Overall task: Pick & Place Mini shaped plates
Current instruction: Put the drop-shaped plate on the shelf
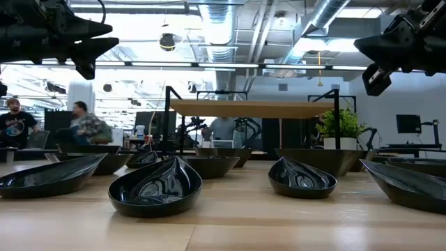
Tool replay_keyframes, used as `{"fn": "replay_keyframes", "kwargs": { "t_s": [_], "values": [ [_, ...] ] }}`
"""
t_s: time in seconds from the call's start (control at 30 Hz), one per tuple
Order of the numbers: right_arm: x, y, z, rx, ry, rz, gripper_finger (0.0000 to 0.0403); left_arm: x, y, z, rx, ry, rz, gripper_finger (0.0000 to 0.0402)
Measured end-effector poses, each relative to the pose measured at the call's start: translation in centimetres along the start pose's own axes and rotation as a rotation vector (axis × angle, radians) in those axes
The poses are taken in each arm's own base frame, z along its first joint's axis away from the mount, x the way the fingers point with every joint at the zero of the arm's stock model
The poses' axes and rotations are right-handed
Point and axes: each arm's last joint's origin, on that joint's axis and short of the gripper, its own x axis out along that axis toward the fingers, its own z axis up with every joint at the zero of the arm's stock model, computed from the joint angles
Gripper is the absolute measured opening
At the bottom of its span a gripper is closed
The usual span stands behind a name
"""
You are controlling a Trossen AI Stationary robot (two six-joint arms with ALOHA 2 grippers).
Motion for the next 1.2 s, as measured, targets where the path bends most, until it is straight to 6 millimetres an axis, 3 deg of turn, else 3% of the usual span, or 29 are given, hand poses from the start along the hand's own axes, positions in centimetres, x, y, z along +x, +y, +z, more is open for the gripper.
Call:
{"fn": "replay_keyframes", "kwargs": {
  "t_s": [0.47,0.67,0.97,1.2],
  "values": [
    [0.0,0.0,0.0,0.013,0.008,0.003,0.0001,0.5,0.1,-0.8,0.001,0.084,0.018,0.0138],
    [0.1,1.8,1.8,0.045,-0.005,0.097,0.0001,0.8,0.2,-1.2,0.003,0.129,0.028,0.0138],
    [1.9,4.5,3.8,0.089,0.299,0.048,0.0001,0.9,0.1,-0.8,0.001,0.082,0.018,0.0138],
    [4.1,6.4,4.5,0.104,0.409,0.081,0.0001,0.9,0.1,-0.8,0.001,0.084,0.018,0.0138]
  ]
}}
